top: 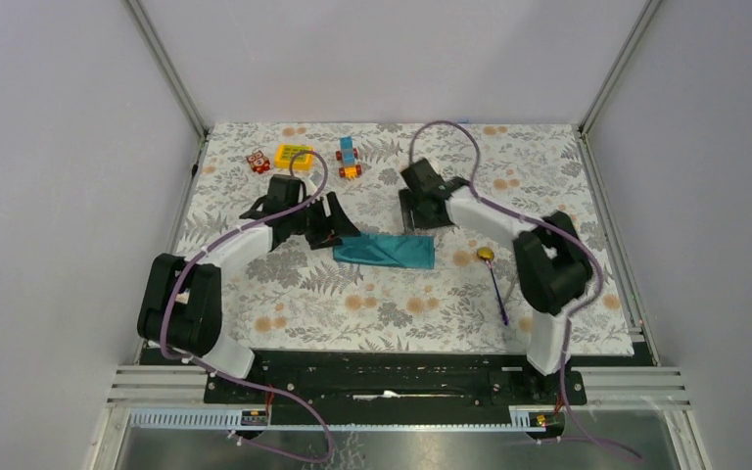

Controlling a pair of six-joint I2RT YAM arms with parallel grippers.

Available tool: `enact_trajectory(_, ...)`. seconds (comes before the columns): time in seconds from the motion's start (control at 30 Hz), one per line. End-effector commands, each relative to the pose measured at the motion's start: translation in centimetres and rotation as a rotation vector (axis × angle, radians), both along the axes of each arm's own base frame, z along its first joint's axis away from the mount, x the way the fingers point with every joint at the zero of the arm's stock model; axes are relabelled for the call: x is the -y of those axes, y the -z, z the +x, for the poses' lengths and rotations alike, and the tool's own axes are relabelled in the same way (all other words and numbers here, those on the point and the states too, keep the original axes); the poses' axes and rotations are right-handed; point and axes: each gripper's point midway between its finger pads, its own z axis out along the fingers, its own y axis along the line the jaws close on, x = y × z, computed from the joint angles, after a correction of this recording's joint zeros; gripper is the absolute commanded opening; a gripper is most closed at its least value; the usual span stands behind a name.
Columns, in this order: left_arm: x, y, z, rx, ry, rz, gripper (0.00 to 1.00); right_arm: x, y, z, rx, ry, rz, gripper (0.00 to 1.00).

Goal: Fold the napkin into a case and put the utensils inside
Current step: Rotate the smaller rectangle-folded napkin at the center of the board.

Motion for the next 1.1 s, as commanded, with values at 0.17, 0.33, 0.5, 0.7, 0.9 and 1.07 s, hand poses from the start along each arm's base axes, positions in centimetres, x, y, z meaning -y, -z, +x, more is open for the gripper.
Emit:
enact_trajectory(0.17,3.5,1.9,4.7,0.028,0.041,0.029,0.64,-2.2,-3.6,-12.3,-0.125,0.196,0.797,0.85)
enact_trajectory(0.33,2.8,4.8,5.7,0.0,-0.051,0.049,0.63,-2.9,-1.8,-13.4,-0.148,0.241,0.937,0.79)
enact_trajectory(0.5,0.7,7.0,5.7,-0.021,-0.154,0.08,0.62,-3.0,1.0,-12.7,-0.162,0.278,0.918,0.69)
enact_trajectory(0.7,-1.7,7.8,2.9,-0.058,-0.292,0.01,0.64,-4.6,2.6,-9.7,-0.147,0.251,0.887,0.62)
enact_trajectory(0.9,-3.9,6.7,-0.9,-0.047,-0.449,-0.073,0.64,-9.1,2.9,-6.0,-0.194,0.072,0.904,0.61)
enact_trajectory(1.07,-6.8,3.8,-3.8,0.016,-0.606,-0.132,0.66,-14.0,3.8,-3.8,-0.322,-0.138,0.924,0.6)
